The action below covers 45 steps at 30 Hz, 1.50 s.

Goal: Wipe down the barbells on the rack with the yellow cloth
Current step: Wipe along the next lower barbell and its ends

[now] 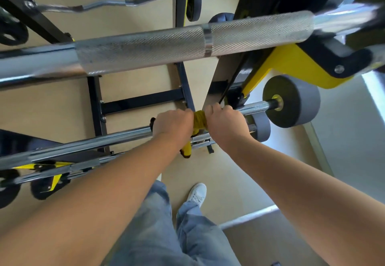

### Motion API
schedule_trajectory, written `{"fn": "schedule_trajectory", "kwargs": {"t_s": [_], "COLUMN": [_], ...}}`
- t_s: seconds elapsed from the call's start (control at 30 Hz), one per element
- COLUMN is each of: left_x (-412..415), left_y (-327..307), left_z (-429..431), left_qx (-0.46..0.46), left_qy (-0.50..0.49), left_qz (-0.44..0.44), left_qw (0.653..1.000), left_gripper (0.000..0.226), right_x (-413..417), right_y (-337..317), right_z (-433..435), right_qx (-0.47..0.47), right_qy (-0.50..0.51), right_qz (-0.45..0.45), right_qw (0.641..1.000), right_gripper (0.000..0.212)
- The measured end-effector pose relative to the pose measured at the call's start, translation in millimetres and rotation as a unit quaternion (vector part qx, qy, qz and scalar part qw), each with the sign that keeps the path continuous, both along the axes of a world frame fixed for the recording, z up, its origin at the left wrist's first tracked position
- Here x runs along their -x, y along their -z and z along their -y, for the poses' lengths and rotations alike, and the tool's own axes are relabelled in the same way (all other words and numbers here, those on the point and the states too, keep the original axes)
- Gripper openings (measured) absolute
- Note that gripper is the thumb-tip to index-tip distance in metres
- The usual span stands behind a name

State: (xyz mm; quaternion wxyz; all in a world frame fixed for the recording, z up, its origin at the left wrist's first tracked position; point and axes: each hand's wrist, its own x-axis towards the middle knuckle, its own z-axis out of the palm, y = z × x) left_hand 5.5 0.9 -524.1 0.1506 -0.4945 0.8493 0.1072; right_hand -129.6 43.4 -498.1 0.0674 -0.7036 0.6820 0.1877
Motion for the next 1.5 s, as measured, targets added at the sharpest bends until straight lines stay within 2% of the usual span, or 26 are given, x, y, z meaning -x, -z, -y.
{"fn": "schedule_trajectory", "kwargs": {"t_s": [0.07, 0.1, 0.17, 0.23, 0.27, 0.3, 0.37, 0.43, 0.53, 0.6, 0.67, 0.73, 0.8, 0.87, 0.93, 0.97, 1.0, 1.03, 1.1, 1.17, 1.2, 1.23, 1.3, 1.37, 1.4, 1.5], "left_x": [3.3, 4.2, 3.8, 8.5, 9.4, 7.7, -3.8, -17.3, -25.5, -16.8, 5.1, 32.6, 54.3, 65.9, 71.0, 74.3, 77.7, 78.5, 72.2, 63.2, 60.8, 60.7, 63.8, 68.2, 69.3, 79.3], "left_y": [-5.1, -5.7, -9.8, -10.4, -8.0, -6.5, -1.4, 2.2, 16.1, 19.0, 12.7, 2.6, -6.2, -11.4, -16.9, -18.6, -18.7, -20.4, -15.4, -10.3, -8.4, -5.0, -1.9, -2.7, -2.5, -8.7], "left_z": [13.9, 23.0, 42.3, 52.6, 51.2, 44.1, 18.1, -9.0, -25.2, -23.1, -18.5, -16.6, -9.0, 10.7, 31.4, 37.7, 38.6, 33.7, 11.0, -15.6, -24.0, -27.6, -23.7, -13.4, -5.4, 21.4], "left_qx": [-0.056, -0.124, -0.334, -0.431, -0.409, -0.343, -0.108, 0.068, 0.136, 0.143, 0.112, 0.077, 0.031, -0.101, -0.291, -0.342, -0.351, -0.315, -0.137, 0.032, 0.074, 0.089, 0.076, 0.036, 0.006, -0.155], "left_qy": [0.018, 0.039, 0.019, -0.011, 0.002, 0.027, 0.045, 0.064, 0.127, 0.166, 0.182, 0.161, 0.135, 0.088, 0.020, -0.004, -0.013, -0.015, -0.002, 0.041, 0.062, 0.072, 0.086, 0.090, 0.087, 0.066], "left_qz": [0.011, 0.016, 0.006, 0.000, -0.013, -0.023, -0.066, -0.128, -0.178, -0.177, -0.119, -0.060, -0.050, -0.056, -0.077, -0.092, -0.102, -0.102, -0.079, -0.080, -0.072, -0.055, -0.004, 0.010, -0.004, -0.021], "left_qw": [0.998, 0.991, 0.942, 0.902, 0.912, 0.938, 0.991, 0.987, 0.966, 0.959, 0.970, 0.982, 0.989, 0.989, 0.954, 0.935, 0.931, 0.943, 0.987, 0.995, 0.993, 0.992, 0.993, 0.995, 0.996, 0.986], "left_gripper": [0.012, 0.022, 0.037, 0.042, 0.039, 0.038, 0.040, 0.045, 0.057, 0.059, 0.060, 0.050, 0.036, 0.041, 0.048, 0.051, 0.054, 0.055, 0.048, 0.028, 0.021, 0.025, 0.037, 0.025, 0.018, 0.024], "right_x": [-1.3, -2.3, -6.0, -8.2, -8.4, -7.6, -1.1, 11.4, 32.7, 43.7, 54.9, 63.5, 67.8, 68.3, 66.3, 66.2, 66.7, 67.4, 70.1, 71.6, 72.9, 74.0, 75.2, 73.0, 72.3, 73.7], "right_y": [1.3, 1.6, 0.1, 0.3, 0.4, -1.2, -6.9, -16.2, -30.2, -35.5, -37.5, -34.3, -27.9, -21.6, -20.4, -20.0, -20.1, -21.0, -22.7, -26.1, -27.2, -28.5, -28.2, -26.4, -25.0, -26.7], "right_z": [-2.1, -2.8, -5.0, -7.8, -8.9, -11.1, -17.1, -20.8, -25.5, -24.4, -21.0, -21.6, -26.1, -32.1, -39.1, -42.1, -44.8, -46.0, -44.5, -39.3, -37.2, -35.2, -32.1, -29.9, -29.2, -29.3], "right_qx": [0.010, 0.014, 0.014, 0.019, 0.020, 0.023, 0.043, 0.075, 0.089, 0.085, 0.092, 0.092, 0.083, 0.085, 0.090, 0.091, 0.093, 0.095, 0.093, 0.082, 0.073, 0.063, 0.056, 0.049, 0.047, 0.048], "right_qy": [0.014, 0.020, 0.041, 0.063, 0.073, 0.085, 0.080, 0.042, 0.031, 0.031, 0.051, 0.070, 0.068, 0.066, 0.078, 0.083, 0.088, 0.092, 0.088, 0.084, 0.076, 0.062, 0.036, 0.026, 0.025, 0.032], "right_qz": [-0.002, -0.002, -0.002, 0.012, 0.036, 0.067, 0.102, 0.044, -0.031, -0.045, -0.051, -0.031, 0.007, 0.049, 0.102, 0.126, 0.145, 0.162, 0.178, 0.165, 0.153, 0.143, 0.130, 0.127, 0.133, 0.136], "right_qw": [1.000, 1.000, 0.999, 0.998, 0.996, 0.994, 0.991, 0.995, 0.995, 0.995, 0.993, 0.993, 0.994, 0.993, 0.988, 0.984, 0.981, 0.978, 0.976, 0.979, 0.983, 0.986, 0.989, 0.990, 0.990, 0.989], "right_gripper": [0.035, 0.037, 0.040, 0.045, 0.048, 0.049, 0.046, 0.038, 0.027, 0.022, 0.022, 0.021, 0.019, 0.022, 0.032, 0.038, 0.041, 0.040, 0.031, 0.024, 0.022, 0.020, 0.017, 0.014, 0.014, 0.019]}}
